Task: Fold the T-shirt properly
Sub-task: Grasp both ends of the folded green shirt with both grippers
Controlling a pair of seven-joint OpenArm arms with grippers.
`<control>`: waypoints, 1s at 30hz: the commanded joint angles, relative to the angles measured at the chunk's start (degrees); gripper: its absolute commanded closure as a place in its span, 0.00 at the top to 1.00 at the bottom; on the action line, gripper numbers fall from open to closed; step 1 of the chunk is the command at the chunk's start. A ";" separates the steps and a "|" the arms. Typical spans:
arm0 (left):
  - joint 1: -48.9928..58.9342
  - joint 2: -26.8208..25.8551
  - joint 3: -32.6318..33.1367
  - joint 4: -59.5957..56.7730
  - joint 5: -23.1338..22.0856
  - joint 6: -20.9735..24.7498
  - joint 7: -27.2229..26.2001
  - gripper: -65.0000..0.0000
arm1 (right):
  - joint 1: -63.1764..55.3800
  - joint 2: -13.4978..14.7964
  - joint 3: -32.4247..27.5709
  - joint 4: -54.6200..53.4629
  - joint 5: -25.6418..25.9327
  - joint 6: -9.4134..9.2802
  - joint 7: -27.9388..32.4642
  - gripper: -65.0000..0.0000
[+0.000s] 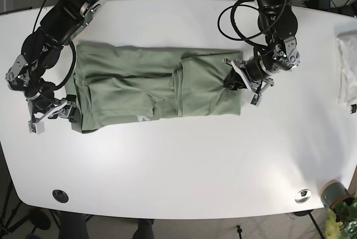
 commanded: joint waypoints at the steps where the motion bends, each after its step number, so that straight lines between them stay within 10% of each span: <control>1: -0.92 -1.98 0.08 -1.63 0.00 -0.03 -0.31 0.11 | 2.05 2.70 1.70 -3.77 1.04 0.73 1.04 0.78; 17: -3.91 -2.60 0.08 -3.39 0.35 -0.03 -1.46 0.11 | 0.12 7.53 3.99 -21.18 9.39 0.95 3.42 0.79; 30: -3.73 -2.60 0.08 -3.39 0.44 -0.03 -1.46 0.11 | -5.86 -0.12 -1.55 -13.88 9.48 0.95 3.33 0.79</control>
